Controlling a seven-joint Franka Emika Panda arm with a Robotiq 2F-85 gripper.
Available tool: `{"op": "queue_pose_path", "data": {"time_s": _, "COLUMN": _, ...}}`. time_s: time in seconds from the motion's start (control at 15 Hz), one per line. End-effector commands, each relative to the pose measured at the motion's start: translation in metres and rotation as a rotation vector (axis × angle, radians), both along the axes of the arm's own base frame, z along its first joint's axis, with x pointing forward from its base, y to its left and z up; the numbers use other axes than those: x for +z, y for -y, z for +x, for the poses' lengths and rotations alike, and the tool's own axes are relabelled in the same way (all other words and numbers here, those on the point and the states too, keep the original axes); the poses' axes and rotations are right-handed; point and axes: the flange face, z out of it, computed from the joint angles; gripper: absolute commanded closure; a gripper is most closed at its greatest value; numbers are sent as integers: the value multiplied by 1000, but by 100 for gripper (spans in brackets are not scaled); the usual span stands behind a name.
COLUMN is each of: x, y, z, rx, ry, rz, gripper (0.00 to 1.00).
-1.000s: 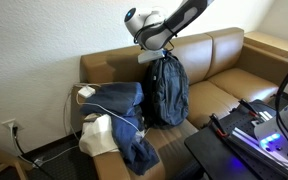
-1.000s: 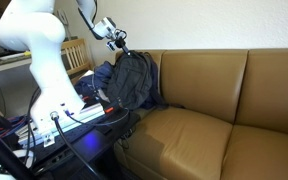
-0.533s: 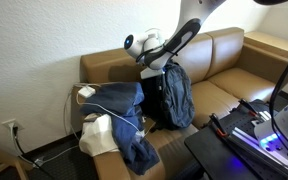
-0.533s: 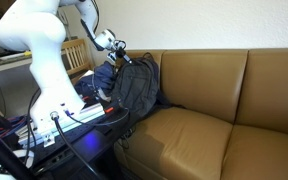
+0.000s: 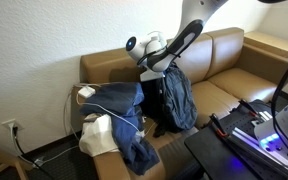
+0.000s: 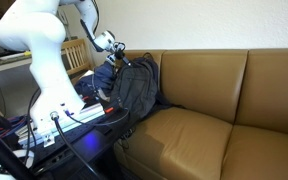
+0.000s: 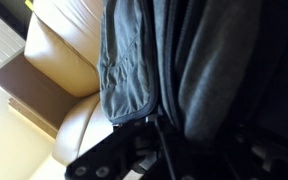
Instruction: Put the grey bag on the right in front of the black bag on the left
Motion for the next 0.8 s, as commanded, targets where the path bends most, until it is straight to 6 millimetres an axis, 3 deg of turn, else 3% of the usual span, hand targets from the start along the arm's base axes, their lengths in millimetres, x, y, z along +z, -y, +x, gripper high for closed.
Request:
{"op": "queue_pose_path", "data": {"time_s": 0.0, "x": 19, "y": -2, "z": -2, "rx": -3, "ry": 80, "rz": 96, "gripper": 95}}
{"op": "queue_pose_path", "data": {"time_s": 0.4, "x": 31, "y": -4, "z": -1, "rx": -54, "ry": 277, "rz": 144, "gripper": 95}}
{"op": "queue_pose_path", "data": {"time_s": 0.47, "x": 28, "y": -4, "z": -4, "rx": -54, "ry": 259, "rz": 142, "gripper": 55}}
{"op": "queue_pose_path", "data": {"time_s": 0.6, "x": 45, "y": 10, "z": 1, "rx": -22, "ry": 202, "rz": 155, "gripper": 49}}
{"op": "queue_pose_path", "data": {"time_s": 0.73, "x": 51, "y": 16, "z": 2, "rx": 55, "ry": 107, "rz": 187, "gripper": 35}}
